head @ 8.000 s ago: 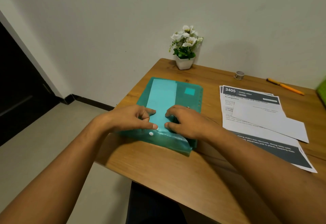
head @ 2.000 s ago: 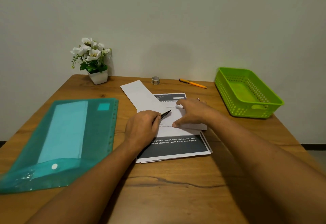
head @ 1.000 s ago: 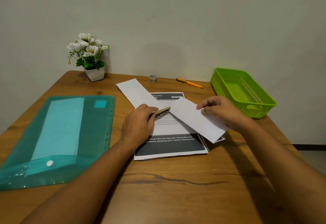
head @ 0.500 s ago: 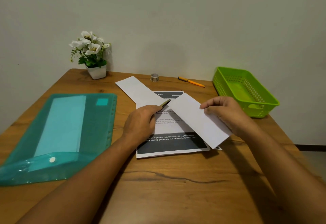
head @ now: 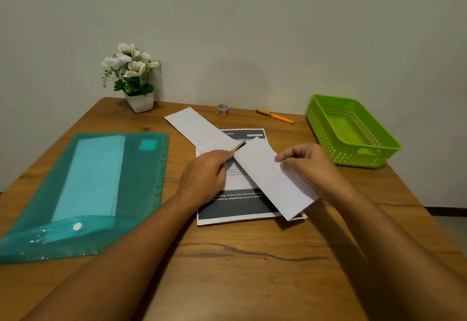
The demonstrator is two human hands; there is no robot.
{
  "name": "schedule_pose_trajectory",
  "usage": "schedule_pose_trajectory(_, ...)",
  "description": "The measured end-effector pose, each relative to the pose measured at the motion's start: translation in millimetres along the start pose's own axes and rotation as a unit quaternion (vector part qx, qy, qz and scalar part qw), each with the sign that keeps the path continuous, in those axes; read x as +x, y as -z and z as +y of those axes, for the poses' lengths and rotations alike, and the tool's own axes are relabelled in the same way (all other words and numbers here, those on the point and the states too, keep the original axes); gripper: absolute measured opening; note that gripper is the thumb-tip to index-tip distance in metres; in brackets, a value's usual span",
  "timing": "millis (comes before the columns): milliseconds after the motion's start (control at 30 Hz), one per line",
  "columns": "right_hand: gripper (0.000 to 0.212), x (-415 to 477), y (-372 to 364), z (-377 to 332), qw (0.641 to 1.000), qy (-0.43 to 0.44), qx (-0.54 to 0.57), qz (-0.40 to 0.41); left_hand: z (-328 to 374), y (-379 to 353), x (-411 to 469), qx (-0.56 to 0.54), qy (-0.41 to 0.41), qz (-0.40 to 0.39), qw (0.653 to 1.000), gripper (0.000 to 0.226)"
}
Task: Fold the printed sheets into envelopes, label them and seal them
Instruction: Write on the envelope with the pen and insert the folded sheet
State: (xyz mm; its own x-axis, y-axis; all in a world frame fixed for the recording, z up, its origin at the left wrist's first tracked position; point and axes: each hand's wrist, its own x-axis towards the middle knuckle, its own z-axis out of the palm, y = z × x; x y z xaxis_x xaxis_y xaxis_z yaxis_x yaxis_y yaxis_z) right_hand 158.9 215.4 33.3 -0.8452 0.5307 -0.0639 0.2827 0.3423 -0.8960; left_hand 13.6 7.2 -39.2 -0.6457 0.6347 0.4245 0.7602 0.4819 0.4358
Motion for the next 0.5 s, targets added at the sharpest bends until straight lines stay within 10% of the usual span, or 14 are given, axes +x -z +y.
schedule_pose_trajectory(500,0.015,3.8,-19.3,0.1,0.996,-0.054,0.024,-0.074,0.2,-0.4,1.0,0.005,-0.001,-0.003,1.0,0.031)
